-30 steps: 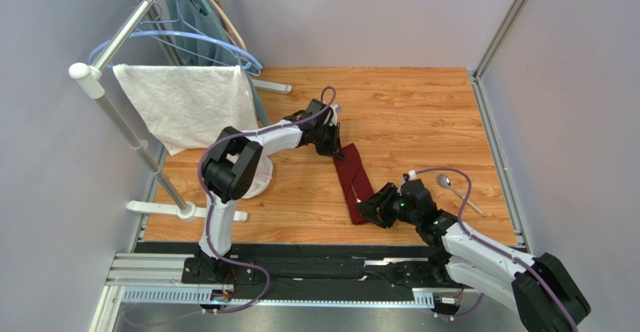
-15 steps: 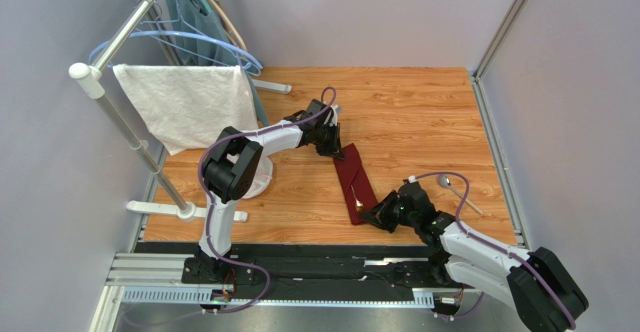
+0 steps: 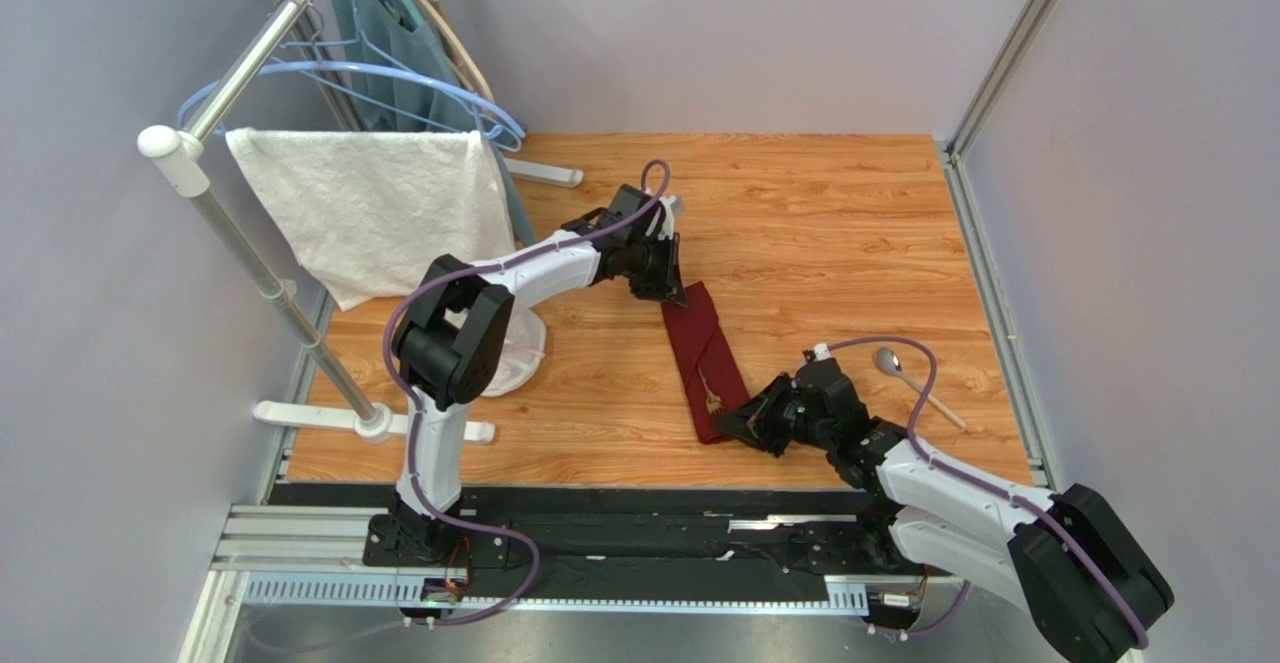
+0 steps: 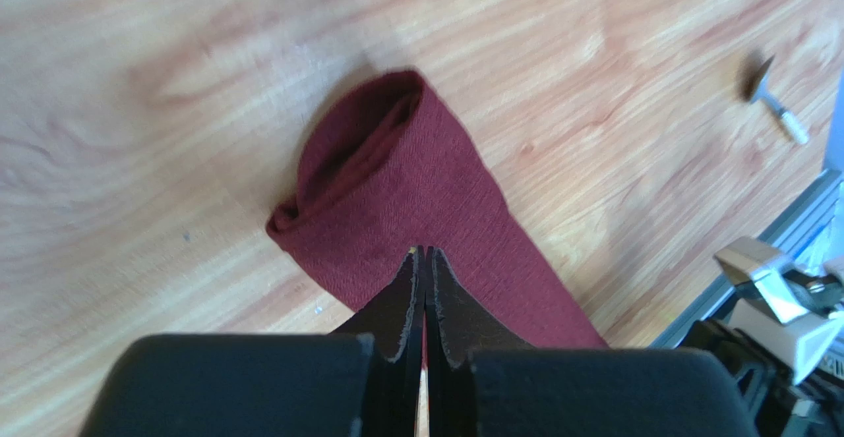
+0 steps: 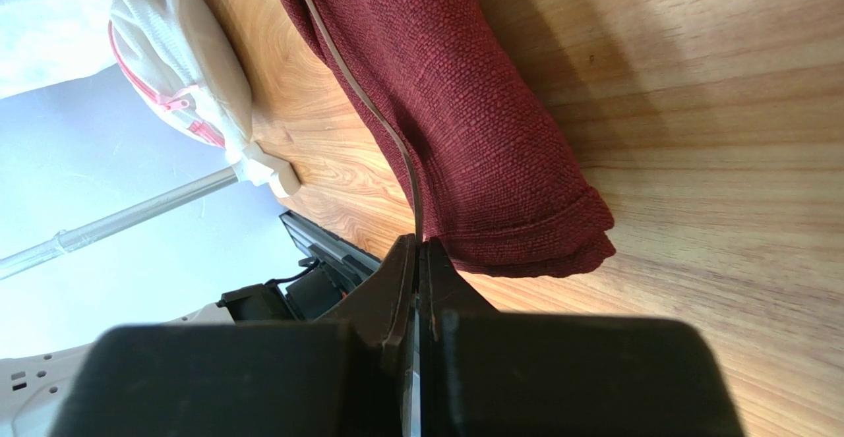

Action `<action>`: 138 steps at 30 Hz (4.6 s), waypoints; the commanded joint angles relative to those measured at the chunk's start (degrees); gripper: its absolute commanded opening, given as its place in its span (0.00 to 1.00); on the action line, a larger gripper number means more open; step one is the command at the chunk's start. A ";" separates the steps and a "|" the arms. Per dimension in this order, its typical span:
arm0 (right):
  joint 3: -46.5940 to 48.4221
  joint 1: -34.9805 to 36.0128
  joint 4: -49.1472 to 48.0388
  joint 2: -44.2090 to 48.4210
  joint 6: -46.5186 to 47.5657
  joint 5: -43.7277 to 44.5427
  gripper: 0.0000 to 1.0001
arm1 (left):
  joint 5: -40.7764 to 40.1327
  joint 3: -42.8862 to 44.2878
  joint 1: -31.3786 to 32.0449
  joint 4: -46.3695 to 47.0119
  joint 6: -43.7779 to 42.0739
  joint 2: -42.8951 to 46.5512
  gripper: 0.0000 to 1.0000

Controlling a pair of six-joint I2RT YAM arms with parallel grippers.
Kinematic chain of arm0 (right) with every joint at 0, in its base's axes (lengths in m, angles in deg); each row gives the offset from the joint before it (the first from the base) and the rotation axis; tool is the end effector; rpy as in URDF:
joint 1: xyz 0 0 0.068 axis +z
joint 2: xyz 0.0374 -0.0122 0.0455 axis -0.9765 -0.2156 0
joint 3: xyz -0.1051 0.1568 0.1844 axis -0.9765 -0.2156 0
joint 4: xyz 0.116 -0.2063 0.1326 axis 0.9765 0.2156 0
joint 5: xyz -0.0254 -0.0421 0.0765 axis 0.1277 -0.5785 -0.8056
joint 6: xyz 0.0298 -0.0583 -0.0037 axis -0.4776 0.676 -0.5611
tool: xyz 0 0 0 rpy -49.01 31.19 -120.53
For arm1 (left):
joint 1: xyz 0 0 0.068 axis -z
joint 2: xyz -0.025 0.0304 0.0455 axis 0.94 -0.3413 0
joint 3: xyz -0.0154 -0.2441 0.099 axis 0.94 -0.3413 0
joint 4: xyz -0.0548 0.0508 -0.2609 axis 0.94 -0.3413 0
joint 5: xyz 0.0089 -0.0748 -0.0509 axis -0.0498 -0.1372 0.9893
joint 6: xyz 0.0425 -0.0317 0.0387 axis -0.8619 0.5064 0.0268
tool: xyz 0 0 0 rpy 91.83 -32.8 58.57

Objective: Fold the napkin into a case and place the utensils inside
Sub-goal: Insert the fork into the folded napkin, then pick up the spoon from the corner of the board, then pass from the right arm to the left

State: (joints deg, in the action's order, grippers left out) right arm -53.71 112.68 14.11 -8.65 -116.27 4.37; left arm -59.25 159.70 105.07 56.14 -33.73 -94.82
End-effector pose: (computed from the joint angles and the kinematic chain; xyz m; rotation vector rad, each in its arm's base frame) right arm 0.1491 0.1205 0.1032 0.8166 2.4802 1.1926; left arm 0.3703 -0.2813 0.1600 0.2416 2.6038 -0.9015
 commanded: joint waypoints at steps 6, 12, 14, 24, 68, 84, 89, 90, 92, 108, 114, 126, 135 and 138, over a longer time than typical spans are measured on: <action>2.68 0.20 -1.77 -1.13 -0.32 1.58 0.00 | 3.04 7.10 -1.45 -0.81 -1.55 -3.95 0.00; 2.94 0.20 -6.07 -5.18 -0.75 0.09 0.00 | 2.43 10.26 -1.45 -2.48 -2.44 -7.20 0.00; 3.47 0.20 -6.96 -6.49 -0.58 -0.17 0.00 | 2.25 10.27 -1.45 -2.66 -2.44 -7.90 0.00; 6.98 0.37 -11.00 -10.72 -0.14 0.26 0.00 | 1.72 9.12 -0.92 -2.39 -2.00 -7.29 0.00; 43.89 -60.70 62.57 -11.41 15.17 28.47 1.00 | 10.69 -6.70 12.87 -6.08 -3.22 34.28 0.25; 43.63 -62.64 58.09 -30.66 -3.92 38.32 0.84 | 11.04 -7.14 12.87 -8.11 -5.07 35.87 0.24; 44.25 -63.08 54.56 -34.62 -2.95 38.50 0.73 | 10.60 -6.52 12.87 -8.28 -5.16 34.63 0.24; 44.25 -63.08 55.00 -35.49 -3.56 38.58 0.69 | 10.60 -6.26 12.87 -8.20 -5.07 33.94 0.24; 43.81 -63.00 54.92 -35.94 -4.27 38.67 0.56 | 11.04 -5.38 12.87 -8.37 -4.99 33.32 0.23; 39.59 -44.84 37.09 -29.44 22.99 33.85 0.00 | 14.36 -0.46 12.70 -8.46 -4.28 28.57 0.31; 45.48 -29.37 32.69 -25.58 45.01 26.38 0.00 | 17.35 -2.38 11.47 -5.83 -1.04 24.26 0.43; 50.39 -15.11 36.54 -11.07 49.34 16.61 0.00 | 23.59 -5.81 8.22 7.16 6.87 16.26 0.47; 54.27 -6.40 39.44 -13.70 48.64 19.16 0.00 | 26.51 -4.41 8.22 14.82 13.03 11.69 0.43; 54.45 -4.91 39.80 -13.88 47.94 18.63 0.00 | 25.90 -5.38 8.13 16.50 14.44 11.61 0.37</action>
State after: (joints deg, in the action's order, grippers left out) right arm -1.63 105.99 52.99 -22.11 -68.16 21.86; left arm -34.85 153.34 113.09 66.96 -22.22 -83.41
